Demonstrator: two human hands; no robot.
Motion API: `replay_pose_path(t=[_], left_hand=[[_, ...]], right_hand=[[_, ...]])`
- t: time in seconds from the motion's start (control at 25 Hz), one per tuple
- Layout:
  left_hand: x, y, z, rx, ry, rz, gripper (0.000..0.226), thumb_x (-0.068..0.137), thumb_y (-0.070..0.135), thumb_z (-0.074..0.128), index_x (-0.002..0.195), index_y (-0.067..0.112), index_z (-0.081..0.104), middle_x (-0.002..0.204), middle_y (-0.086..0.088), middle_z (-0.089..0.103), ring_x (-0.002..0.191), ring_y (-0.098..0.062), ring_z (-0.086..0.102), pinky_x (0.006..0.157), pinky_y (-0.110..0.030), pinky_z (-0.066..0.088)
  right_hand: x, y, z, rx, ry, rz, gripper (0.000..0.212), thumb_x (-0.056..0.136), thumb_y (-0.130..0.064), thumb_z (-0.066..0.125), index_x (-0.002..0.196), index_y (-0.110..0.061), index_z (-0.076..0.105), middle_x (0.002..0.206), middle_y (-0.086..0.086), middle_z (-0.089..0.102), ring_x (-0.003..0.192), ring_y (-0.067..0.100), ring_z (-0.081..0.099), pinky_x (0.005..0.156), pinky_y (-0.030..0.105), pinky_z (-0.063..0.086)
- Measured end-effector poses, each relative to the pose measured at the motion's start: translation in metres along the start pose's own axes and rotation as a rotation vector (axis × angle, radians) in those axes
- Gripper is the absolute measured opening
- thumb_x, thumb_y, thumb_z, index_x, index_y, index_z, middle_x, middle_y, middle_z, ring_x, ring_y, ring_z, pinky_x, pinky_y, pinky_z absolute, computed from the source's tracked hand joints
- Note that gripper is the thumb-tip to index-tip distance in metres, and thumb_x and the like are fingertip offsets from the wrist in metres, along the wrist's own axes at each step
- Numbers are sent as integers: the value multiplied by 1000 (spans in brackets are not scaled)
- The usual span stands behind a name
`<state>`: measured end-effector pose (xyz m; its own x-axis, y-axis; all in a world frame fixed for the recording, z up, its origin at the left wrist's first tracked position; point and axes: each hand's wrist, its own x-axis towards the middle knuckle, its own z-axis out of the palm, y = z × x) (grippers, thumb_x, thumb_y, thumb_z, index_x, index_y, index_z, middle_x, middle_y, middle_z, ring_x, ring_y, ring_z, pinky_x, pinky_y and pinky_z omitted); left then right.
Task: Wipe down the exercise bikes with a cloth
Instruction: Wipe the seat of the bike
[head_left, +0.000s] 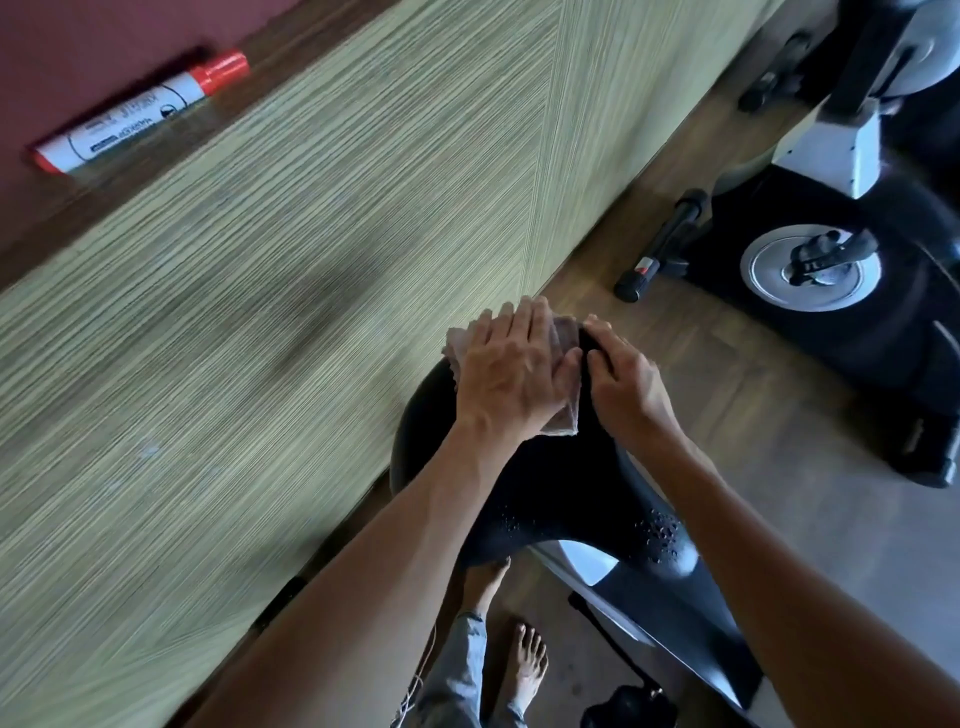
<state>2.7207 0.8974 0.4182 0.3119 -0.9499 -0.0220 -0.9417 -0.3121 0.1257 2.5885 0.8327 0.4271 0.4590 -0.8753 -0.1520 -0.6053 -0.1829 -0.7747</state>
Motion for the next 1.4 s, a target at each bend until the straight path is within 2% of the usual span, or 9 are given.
replay_pose_path(t=[0.16, 0.44, 0.68, 0.8, 0.92, 1.04, 1.16, 1.28, 1.4], left_hand=[[-26, -3, 3, 19, 42, -146, 79, 103, 58, 17, 159, 3, 26, 161, -19, 36, 149, -29, 36, 125, -42, 24], [3, -22, -1, 38, 62, -103, 75, 103, 58, 23, 144, 0, 48, 135, -16, 64, 121, -28, 63, 106, -40, 47], [-17, -14, -1, 99, 51, -197, 76, 104, 55, 21, 148, -3, 43, 145, -21, 56, 133, -31, 55, 113, -45, 41], [4, -18, -3, 107, 11, -112, 70, 104, 54, 22, 139, 2, 53, 128, -15, 68, 114, -28, 66, 101, -41, 49], [-3, -21, -8, 75, 28, -310, 71, 102, 56, 17, 126, 5, 60, 107, -10, 73, 95, -25, 70, 88, -39, 52], [-31, -15, -5, 83, 40, -401, 72, 104, 54, 21, 135, -1, 55, 120, -16, 69, 108, -29, 67, 99, -42, 49], [-24, -12, -4, 96, 84, -303, 71, 104, 52, 26, 139, -4, 53, 132, -21, 64, 119, -33, 63, 105, -44, 47], [-1, -13, -9, 90, 22, -213, 64, 104, 52, 23, 122, 5, 62, 112, -13, 72, 100, -27, 69, 92, -39, 50], [-7, -21, -10, 67, 43, -390, 64, 102, 56, 18, 105, 12, 64, 93, -6, 73, 85, -24, 69, 80, -39, 51]], right_hand=[[5, 4, 26, -89, -26, -48, 48, 108, -16, 36, 155, -7, 35, 164, 10, 29, 155, 20, 17, 126, 29, 11], [6, 15, 35, -143, 20, -116, 52, 109, -19, 31, 157, -2, 28, 167, 13, 21, 157, 22, 11, 127, 47, 13], [7, 15, 37, -132, 32, -103, 50, 109, -14, 33, 157, -4, 28, 167, 10, 22, 157, 20, 10, 128, 45, 10], [8, 18, 38, -124, 43, -125, 50, 108, -15, 34, 156, -3, 30, 166, 11, 24, 156, 21, 12, 127, 45, 12], [9, 20, 39, -125, 52, -148, 50, 107, -15, 33, 155, -2, 32, 165, 13, 27, 156, 23, 14, 127, 46, 15], [11, 18, 40, -126, 48, -134, 48, 108, -14, 33, 155, -3, 32, 165, 12, 27, 156, 22, 14, 127, 46, 14], [11, 21, 41, -136, 58, -129, 48, 108, -15, 33, 155, -3, 33, 165, 12, 27, 156, 22, 14, 127, 43, 13], [13, 23, 40, -133, 53, -143, 49, 108, -17, 33, 154, -1, 35, 164, 14, 29, 156, 23, 15, 127, 42, 13], [12, 22, 40, -120, 62, -141, 47, 108, -15, 34, 153, 0, 36, 163, 15, 30, 155, 24, 16, 127, 40, 12]])
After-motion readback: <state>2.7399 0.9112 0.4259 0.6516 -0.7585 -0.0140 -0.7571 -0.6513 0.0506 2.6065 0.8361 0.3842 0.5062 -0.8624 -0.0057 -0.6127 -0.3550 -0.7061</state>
